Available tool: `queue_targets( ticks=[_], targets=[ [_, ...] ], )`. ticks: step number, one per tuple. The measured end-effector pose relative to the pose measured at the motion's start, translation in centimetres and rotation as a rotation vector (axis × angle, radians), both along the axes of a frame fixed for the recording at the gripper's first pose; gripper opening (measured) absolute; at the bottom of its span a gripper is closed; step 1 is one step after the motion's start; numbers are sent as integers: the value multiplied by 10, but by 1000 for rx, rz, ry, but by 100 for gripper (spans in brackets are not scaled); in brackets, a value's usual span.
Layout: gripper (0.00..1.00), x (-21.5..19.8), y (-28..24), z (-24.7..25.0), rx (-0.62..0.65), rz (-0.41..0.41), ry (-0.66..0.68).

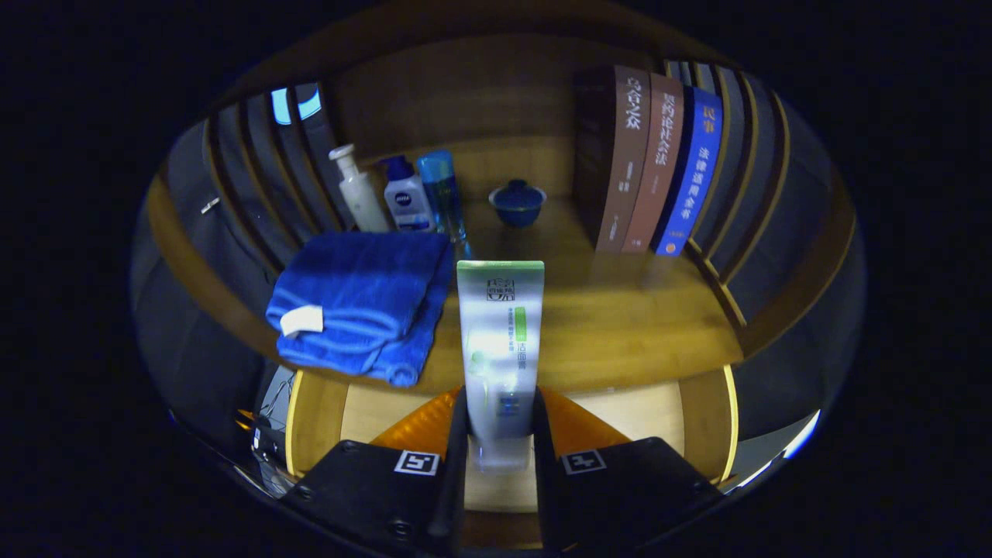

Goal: Pull open the drawer, take out the items inside it, and place them on the countertop above the cabinet.

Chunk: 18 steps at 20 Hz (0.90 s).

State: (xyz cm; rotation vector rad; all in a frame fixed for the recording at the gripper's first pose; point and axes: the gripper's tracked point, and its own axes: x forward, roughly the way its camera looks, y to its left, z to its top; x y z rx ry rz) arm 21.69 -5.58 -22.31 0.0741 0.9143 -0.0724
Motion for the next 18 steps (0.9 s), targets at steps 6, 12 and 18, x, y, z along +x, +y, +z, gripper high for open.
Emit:
queue_targets(
  ticks=[6,12,18],
  targets=[
    [42,56,-8,-39,-8,-11,64],
    [42,74,-12,-50,1,-25,59],
    [89,75,-12,-39,-3,-21,17]
  ],
)
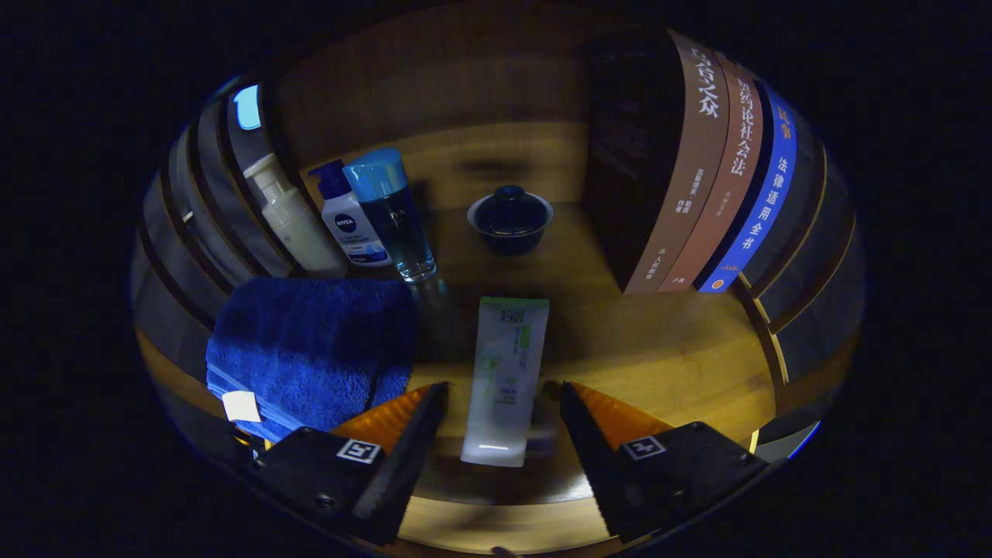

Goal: Pull open the drawer, take out the items inside it, and place them on the countertop above the cabinet.

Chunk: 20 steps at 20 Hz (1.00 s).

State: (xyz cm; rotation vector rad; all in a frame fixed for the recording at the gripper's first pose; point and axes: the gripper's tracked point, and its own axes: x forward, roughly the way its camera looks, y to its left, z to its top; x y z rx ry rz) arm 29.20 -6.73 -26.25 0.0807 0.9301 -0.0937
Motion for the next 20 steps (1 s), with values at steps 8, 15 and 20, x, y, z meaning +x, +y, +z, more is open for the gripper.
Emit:
queue_targets(
  ticks=[8,15,20],
  targets=[
    [100,-55,10,60,-36,21,-214],
    [100,-165,22,126,-33,35,-514],
    [99,-242,26,124,-47,48,-650]
  ],
)
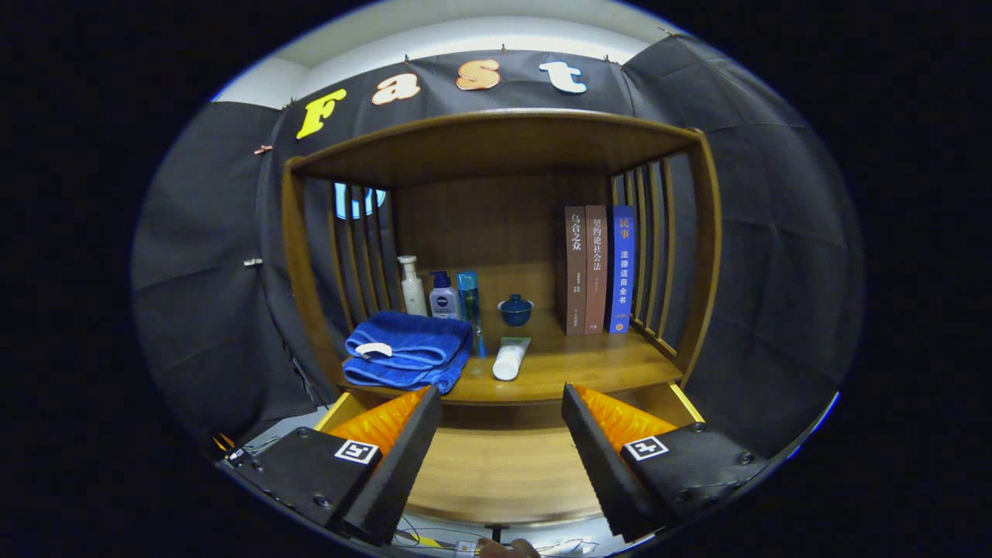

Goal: Pull open the drawer, take out the items inside it, and place them on the countertop above the cabinet.

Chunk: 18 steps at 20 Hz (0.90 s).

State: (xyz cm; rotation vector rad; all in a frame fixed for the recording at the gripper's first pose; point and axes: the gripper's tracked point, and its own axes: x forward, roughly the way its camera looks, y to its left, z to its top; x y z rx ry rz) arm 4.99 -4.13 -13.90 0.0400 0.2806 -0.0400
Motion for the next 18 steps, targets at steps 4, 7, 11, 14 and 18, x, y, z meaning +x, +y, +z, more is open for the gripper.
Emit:
queue_targets(
  ticks=[4,7,11,14,18],
  targets=[
    [99,-49,8,-42,-7,12,35],
    [99,-72,14,-78,21,1,70],
    [100,-90,18,-122,38,-24,133],
    [100,-89,10,-144,45,-66,141],
    [100,-83,4,-173,46,-81,181]
  ],
)
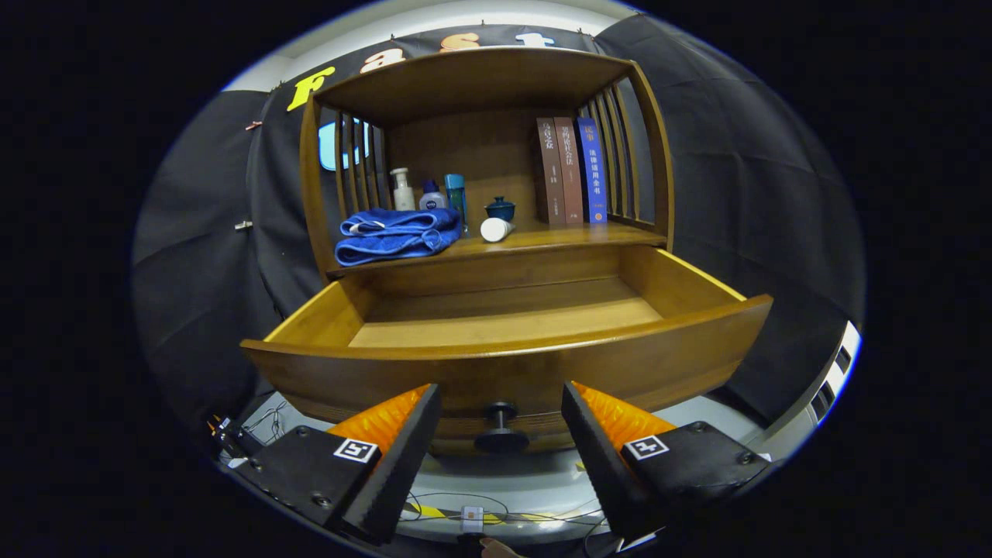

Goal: Pull open the drawer, take out the items inside it, and place them on the countertop above the cabinet.

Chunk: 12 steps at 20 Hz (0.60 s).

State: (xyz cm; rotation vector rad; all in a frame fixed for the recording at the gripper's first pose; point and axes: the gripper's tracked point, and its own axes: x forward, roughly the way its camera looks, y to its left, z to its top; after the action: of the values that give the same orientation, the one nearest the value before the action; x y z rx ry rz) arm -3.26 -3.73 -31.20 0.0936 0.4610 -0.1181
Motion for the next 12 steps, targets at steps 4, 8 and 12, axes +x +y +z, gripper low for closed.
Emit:
queue_targets(
  ticks=[4,8,12],
  targets=[
    [100,7,2,-6,5,8,-7],
    [99,9,0,-4,-14,13,-16],
    [99,26,-4,-4,4,20,1]
  ],
)
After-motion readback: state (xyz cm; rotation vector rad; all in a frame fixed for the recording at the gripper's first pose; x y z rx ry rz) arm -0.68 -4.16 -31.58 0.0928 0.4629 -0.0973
